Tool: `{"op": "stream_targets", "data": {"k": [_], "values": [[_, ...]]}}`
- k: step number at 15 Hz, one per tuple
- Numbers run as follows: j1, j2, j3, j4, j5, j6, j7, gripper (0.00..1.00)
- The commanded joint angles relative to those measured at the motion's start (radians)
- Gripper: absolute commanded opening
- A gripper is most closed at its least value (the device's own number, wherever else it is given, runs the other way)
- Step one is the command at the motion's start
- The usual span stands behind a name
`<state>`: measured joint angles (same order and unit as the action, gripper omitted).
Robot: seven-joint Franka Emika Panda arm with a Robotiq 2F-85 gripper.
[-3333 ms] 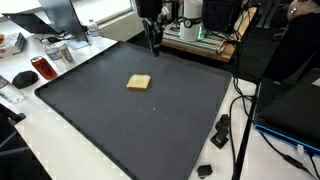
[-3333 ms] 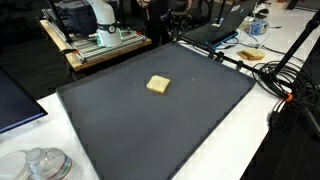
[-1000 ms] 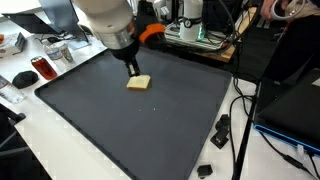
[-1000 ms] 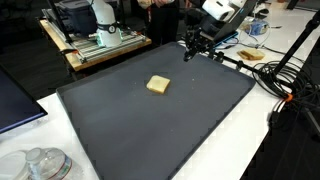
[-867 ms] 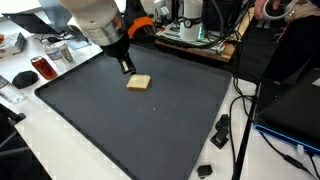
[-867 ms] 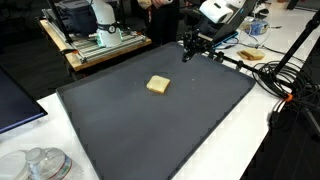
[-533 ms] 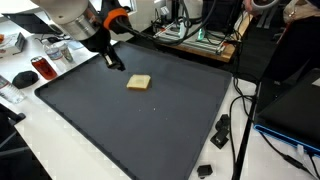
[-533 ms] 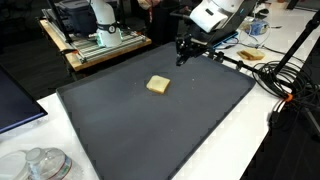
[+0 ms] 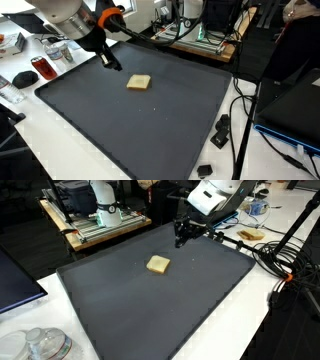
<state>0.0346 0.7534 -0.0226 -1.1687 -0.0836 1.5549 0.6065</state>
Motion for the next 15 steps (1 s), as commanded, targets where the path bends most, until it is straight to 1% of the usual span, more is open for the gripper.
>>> {"op": "stream_targets", "data": {"k": [1,5,8,13,15], "values": [[-0.011,0.008,-0.022,0.012,0.040,-0.014,-0.056,0.05],[-0.078,0.007,-0.027,-0.018,0.112,0.009,-0.155,0.05],[-0.154,-0.006,-0.026,-0.070,0.209,0.042,-0.228,0.05],[-0.252,-0.052,-0.034,-0.232,0.372,0.263,-0.286,0.05],[-0.294,-0.065,-0.032,-0.291,0.451,0.325,-0.312,0.05]]}}
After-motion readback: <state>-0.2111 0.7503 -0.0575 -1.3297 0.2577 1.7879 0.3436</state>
